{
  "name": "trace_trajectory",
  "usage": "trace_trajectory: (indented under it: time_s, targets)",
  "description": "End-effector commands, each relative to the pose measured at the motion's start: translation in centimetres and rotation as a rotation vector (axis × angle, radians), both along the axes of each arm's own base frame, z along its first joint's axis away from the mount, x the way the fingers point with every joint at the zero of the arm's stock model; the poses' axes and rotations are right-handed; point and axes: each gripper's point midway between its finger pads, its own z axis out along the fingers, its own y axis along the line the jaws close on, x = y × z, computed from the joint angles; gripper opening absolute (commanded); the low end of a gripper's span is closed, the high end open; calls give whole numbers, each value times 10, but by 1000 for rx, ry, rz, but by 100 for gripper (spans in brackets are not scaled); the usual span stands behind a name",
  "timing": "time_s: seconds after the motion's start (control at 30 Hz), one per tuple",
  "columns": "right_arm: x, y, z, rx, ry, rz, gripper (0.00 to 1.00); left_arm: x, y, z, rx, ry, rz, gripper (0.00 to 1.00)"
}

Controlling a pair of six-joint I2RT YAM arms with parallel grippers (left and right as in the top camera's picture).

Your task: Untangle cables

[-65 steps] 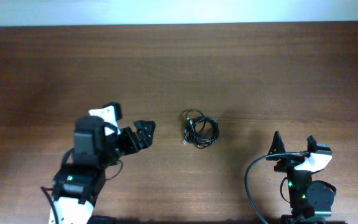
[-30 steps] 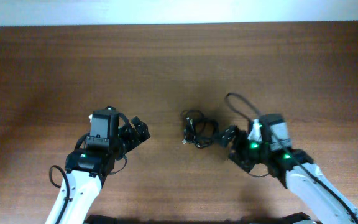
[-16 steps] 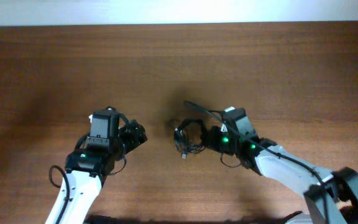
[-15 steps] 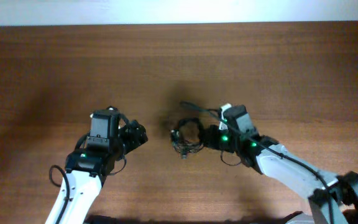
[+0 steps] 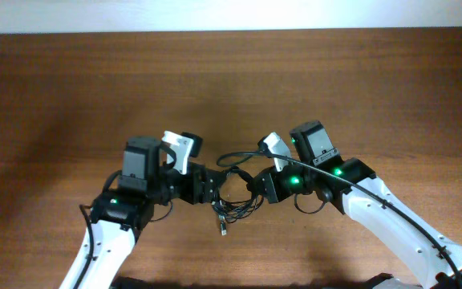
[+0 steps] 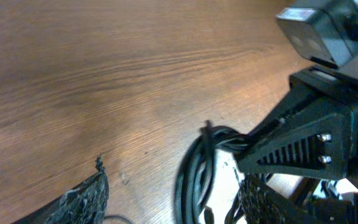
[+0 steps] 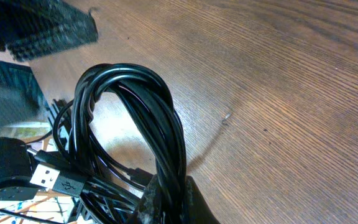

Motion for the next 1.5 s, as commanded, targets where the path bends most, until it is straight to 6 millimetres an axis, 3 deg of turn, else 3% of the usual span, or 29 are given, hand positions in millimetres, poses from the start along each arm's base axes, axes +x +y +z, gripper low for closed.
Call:
trace_trajectory:
  time_s: [0.0,0.03,0.07,0.1,0.2,0.27,0.3,0.33,0.37,0.4,0.53,0.57,0.6,0.63,0.67,0.87,0.97,1.07,1.23,1.33,1.4,1.43,1.47]
  targets:
    - [-6,12,26,92,-27,68,4,-5,-25,-8,44,-26,-97,43]
    - [-8,13,28,103,-18,77,4,-1,-23,-24,112,-6,-71,18]
    - [-9,13,27,100,-9,77,4,5,-15,-40,177,17,-34,3]
    - [-10,12,26,97,-4,76,4,8,-14,-53,198,47,-28,0]
    - [-16,16,33,137,15,104,4,14,-11,-75,195,162,67,0]
    - [-9,12,26,95,32,39,8,28,-2,-75,103,289,313,0]
    - [-1,7,21,57,55,-39,29,27,-9,-71,45,316,313,0]
    - [1,6,21,55,67,-62,36,26,-12,-69,15,341,316,0]
    - [4,5,23,59,72,-76,52,26,-8,-70,-16,395,375,0]
    - [9,0,26,66,99,-119,61,28,0,-70,-51,448,433,0]
    - [29,-44,35,81,245,-370,75,31,22,-39,-415,686,461,0]
    - [29,-43,34,80,250,-371,75,31,24,-30,-477,709,439,0]
    - [27,-40,33,77,252,-360,74,29,23,-22,-526,727,401,0]
    - [25,-38,31,68,253,-355,58,24,18,-14,-567,753,358,0]
    - [25,-35,32,73,248,-343,53,19,13,-7,-616,811,334,0]
    - [14,13,81,316,211,-142,52,18,12,-4,-658,907,379,0]
    - [12,18,82,316,222,-142,47,20,14,-8,-642,894,402,1]
    - [24,13,75,282,249,-254,38,20,14,-8,-638,885,395,1]
    - [34,16,84,318,223,-277,35,13,2,-7,-617,885,342,1]
    - [41,14,73,289,236,-325,28,8,-6,-7,-604,895,315,0]
    - [40,22,59,245,239,-338,14,7,-7,-7,-607,911,322,0]
    - [37,28,50,209,236,-341,4,7,-7,-7,-611,922,330,0]
    - [33,24,31,112,234,-393,4,8,-7,-7,-612,919,329,0]
